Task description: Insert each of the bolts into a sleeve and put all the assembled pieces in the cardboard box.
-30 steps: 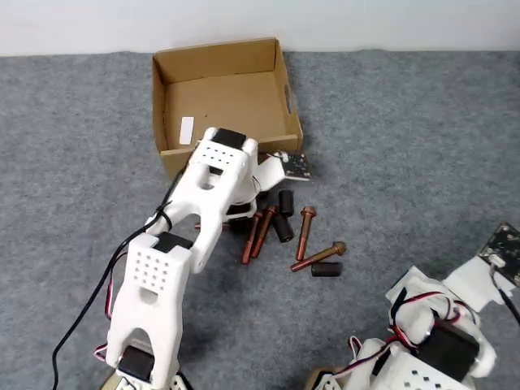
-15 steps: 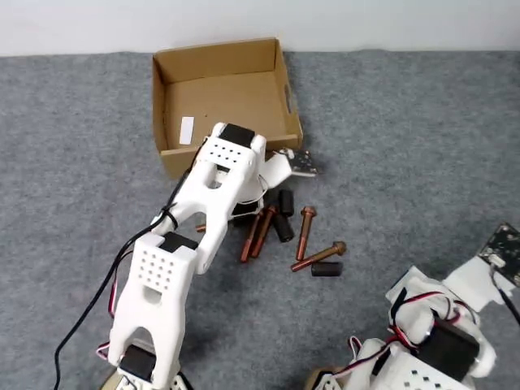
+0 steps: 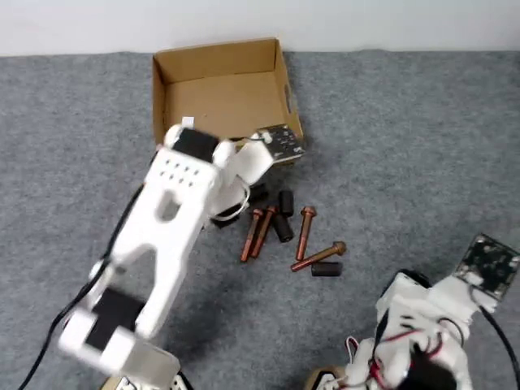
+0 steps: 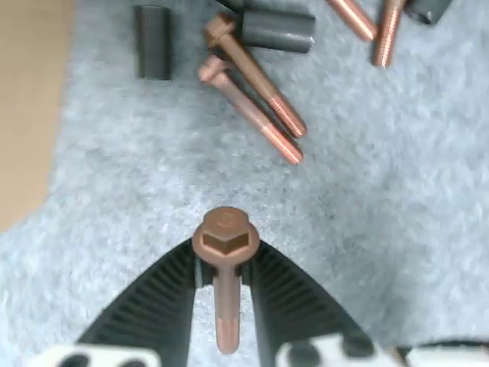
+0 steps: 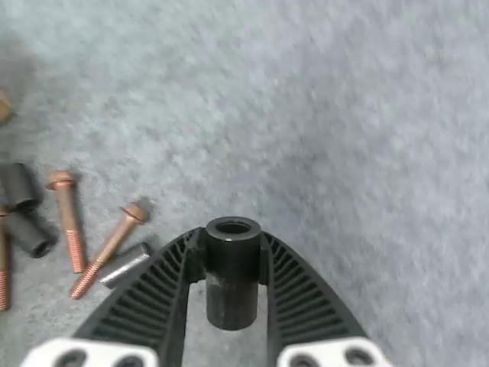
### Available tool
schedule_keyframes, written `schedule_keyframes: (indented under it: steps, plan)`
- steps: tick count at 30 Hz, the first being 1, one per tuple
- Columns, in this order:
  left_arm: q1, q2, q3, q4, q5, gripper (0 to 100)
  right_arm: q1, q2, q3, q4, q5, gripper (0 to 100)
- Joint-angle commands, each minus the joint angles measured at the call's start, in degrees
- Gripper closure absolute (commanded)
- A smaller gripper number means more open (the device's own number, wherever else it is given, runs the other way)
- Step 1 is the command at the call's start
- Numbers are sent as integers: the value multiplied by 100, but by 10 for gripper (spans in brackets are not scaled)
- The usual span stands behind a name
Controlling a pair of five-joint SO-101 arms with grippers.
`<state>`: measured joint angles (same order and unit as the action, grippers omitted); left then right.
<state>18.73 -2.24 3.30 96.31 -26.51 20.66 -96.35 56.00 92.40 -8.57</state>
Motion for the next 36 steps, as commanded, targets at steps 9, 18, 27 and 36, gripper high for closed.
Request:
schedule_keyframes:
  steps: [9, 18, 27, 36]
  plan:
    - [-26, -4264, 3380, -1398, 1855, 995, -523, -453, 79, -207, 70, 989]
    - [-26, -5556, 4084, -1398, 2673, 994, -1692, -505, 299, -382, 26, 989]
    - [-26, -7604, 4840, -2040, 3604, 995, -3284, -505, 633, -611, 26, 989]
    - [18, -10330, 6237, -2541, 3640, 995, -4400, -505, 659, -637, 26, 989]
